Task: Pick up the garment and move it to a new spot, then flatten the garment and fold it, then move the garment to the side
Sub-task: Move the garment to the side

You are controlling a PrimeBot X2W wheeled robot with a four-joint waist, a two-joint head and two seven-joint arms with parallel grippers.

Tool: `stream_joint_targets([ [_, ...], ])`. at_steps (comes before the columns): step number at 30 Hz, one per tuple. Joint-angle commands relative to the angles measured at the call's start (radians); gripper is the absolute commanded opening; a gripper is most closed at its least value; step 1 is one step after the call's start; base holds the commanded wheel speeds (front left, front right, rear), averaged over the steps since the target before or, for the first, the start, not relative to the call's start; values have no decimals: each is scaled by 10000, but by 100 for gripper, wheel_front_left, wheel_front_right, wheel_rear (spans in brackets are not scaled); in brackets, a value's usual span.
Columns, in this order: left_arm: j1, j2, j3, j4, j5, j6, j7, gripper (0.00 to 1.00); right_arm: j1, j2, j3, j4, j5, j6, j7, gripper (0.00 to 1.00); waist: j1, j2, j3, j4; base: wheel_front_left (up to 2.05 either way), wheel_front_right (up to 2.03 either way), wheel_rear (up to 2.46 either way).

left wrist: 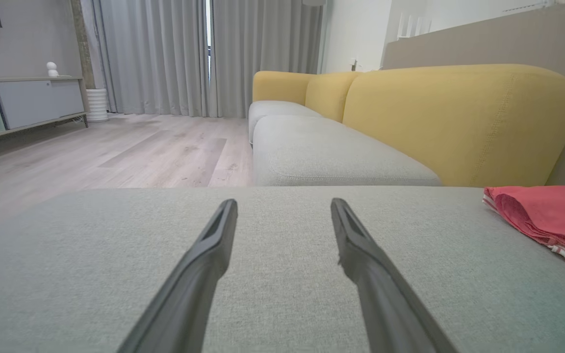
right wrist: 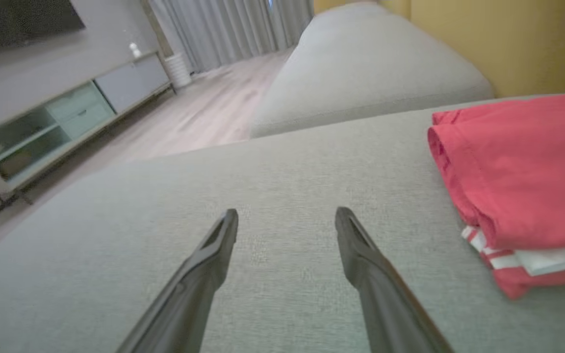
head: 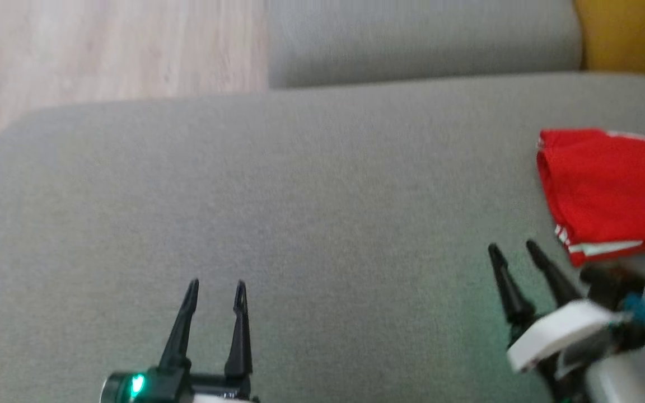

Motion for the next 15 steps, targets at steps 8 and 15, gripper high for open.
stream_joint_targets([
  [8,658,-15,527,-428,257,67,-80,100,610,598,500,1106,-950,-9,-3359,100,4,0,-1294,612,0,0,0],
  [15,1196,19,720,-536,479,-36,-80,100,1625,1038,-339,255,-1822,-9,-3422,100,4,0,-1619,677,0,0,0],
])
